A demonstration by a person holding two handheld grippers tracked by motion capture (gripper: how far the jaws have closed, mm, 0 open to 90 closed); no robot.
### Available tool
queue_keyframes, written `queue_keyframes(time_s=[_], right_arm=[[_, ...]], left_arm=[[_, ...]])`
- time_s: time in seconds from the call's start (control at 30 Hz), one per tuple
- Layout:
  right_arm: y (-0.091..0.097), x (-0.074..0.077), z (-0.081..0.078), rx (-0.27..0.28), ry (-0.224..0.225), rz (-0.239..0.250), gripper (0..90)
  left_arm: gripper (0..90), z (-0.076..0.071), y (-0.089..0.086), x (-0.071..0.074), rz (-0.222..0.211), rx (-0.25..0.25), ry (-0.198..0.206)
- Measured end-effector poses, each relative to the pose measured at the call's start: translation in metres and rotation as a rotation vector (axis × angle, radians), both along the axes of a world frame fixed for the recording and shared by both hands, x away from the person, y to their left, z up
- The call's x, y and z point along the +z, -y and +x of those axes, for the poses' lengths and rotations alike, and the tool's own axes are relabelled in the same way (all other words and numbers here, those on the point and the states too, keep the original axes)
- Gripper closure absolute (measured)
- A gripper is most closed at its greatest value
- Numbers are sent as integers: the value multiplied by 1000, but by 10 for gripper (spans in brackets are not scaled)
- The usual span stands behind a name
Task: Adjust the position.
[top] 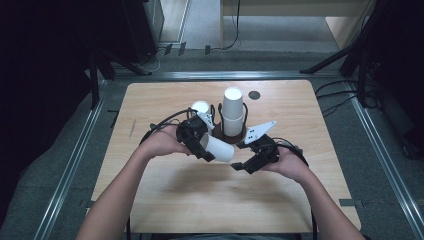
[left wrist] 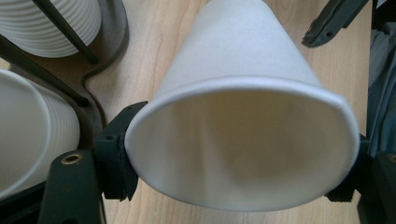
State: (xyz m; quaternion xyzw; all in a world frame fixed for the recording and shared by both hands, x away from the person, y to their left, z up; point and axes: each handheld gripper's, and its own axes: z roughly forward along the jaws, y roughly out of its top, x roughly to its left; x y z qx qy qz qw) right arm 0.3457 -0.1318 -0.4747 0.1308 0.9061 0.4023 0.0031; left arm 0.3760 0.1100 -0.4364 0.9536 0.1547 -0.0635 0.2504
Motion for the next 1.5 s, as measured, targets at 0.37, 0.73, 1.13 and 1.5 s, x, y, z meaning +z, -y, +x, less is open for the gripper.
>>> queue_keyframes(time_s=[0.37,0.73,1.13,1.5], right_arm=[[-6,1,0,1,-4,5,204],[-11,-3,1,3,3,-13,205],[-18,-11,0,34,-7,-19,220],[-20,-13,0,55,-13,-28,323]], left_arm=[[234,3,15,-2,73,-50,-12],[234,5,27,-4,105,-66,-43],[233,3,37,1,115,-101,-44],[230,1,46,-3,110,-116,-59]])
